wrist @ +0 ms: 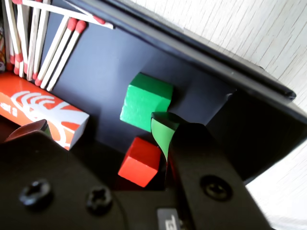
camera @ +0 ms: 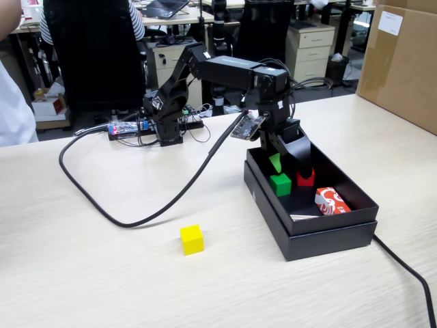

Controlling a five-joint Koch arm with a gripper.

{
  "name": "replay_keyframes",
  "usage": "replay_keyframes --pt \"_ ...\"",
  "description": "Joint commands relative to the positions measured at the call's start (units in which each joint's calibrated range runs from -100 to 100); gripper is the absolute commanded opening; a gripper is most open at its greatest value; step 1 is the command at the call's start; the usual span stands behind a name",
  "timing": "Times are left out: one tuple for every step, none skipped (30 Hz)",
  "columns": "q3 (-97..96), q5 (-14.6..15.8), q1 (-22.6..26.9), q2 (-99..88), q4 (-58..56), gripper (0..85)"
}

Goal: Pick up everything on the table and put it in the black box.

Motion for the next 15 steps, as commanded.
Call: replay_keyframes --pt "3.8 -0.1 -0.6 -4.8 -0.3 43.2" --pt "3.8 -0.2 -0.8 -5.6 -0.3 43.2" --pt "3.8 -0.3 -1.2 -6.8 -0.3 43.2" --pt "3.8 -0.4 -1.6 -7.8 -0.3 43.2" --pt "4.0 -0.5 -2.6 -10.3 -0.3 43.2" --pt "4.1 -0.6 -3.2 -11.8 -0.3 43.2" --pt "4.1 -0.6 -3.8 -13.2 -0.3 43.2" --pt "4.0 -0.7 -4.3 -14.6 -0.3 43.2" --pt "3.8 -0.8 -4.8 -16.0 -0.3 43.2" --pt "3.6 -0.9 -5.3 -17.5 -0.3 43.1" --pt "3.3 -0.9 -5.7 -18.8 -0.3 43.1" --pt "2.8 -0.9 -6.0 -20.3 -0.3 43.1" --pt "2.1 -1.1 -6.4 -21.8 -0.3 43.1" --pt "1.1 -1.3 -6.8 -23.4 -0.4 43.1" --pt "0.0 -1.4 -7.3 -25.0 -0.3 43.1"
